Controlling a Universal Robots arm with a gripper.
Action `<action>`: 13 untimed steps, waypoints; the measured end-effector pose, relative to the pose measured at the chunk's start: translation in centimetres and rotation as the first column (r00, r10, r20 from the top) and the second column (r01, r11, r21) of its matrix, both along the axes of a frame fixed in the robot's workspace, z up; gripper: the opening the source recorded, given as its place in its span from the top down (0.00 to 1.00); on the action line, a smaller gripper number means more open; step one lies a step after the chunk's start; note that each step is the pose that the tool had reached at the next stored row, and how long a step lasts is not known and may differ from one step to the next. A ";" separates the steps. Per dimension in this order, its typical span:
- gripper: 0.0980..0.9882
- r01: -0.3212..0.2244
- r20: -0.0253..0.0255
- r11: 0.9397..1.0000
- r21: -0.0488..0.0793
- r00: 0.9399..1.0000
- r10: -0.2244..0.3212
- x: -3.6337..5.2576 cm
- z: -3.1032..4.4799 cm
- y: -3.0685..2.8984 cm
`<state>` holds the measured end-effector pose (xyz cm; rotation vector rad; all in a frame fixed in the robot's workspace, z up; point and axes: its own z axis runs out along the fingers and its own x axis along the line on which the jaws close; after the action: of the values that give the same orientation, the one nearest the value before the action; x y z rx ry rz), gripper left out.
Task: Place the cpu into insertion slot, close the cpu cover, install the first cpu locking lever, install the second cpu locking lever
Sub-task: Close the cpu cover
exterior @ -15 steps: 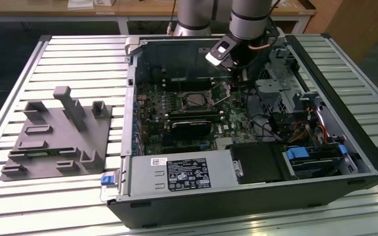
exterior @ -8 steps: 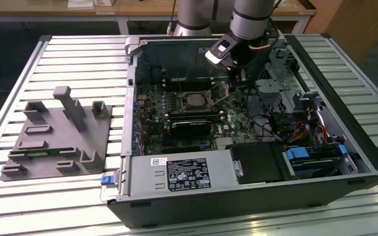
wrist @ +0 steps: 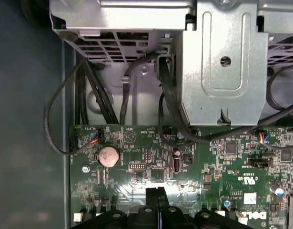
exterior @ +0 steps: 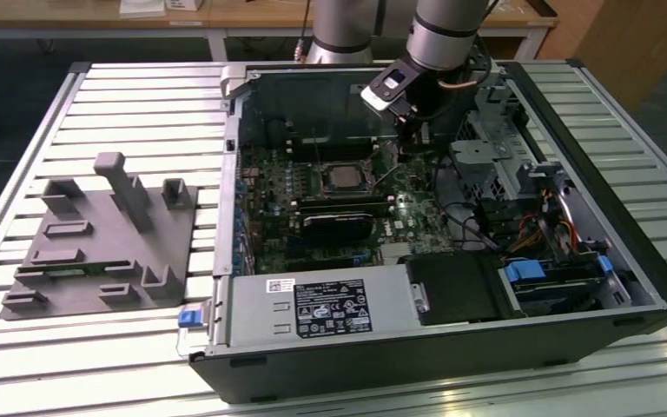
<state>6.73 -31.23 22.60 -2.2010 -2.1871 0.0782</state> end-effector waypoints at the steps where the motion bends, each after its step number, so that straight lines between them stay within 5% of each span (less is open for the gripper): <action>1: 0.99 0.000 0.000 1.000 0.000 1.000 0.000 0.00 0.00 0.00; 6: 0.99 0.000 0.000 1.000 0.000 1.000 0.000 -0.29 -0.01 0.00; 10: 0.99 0.000 0.002 1.000 0.000 1.000 0.000 -1.72 0.00 0.00; 13: 0.99 0.000 0.009 1.000 0.001 1.000 0.000 -2.81 -0.01 0.00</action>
<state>3.92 -31.23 22.59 -2.2046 -2.1910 0.0671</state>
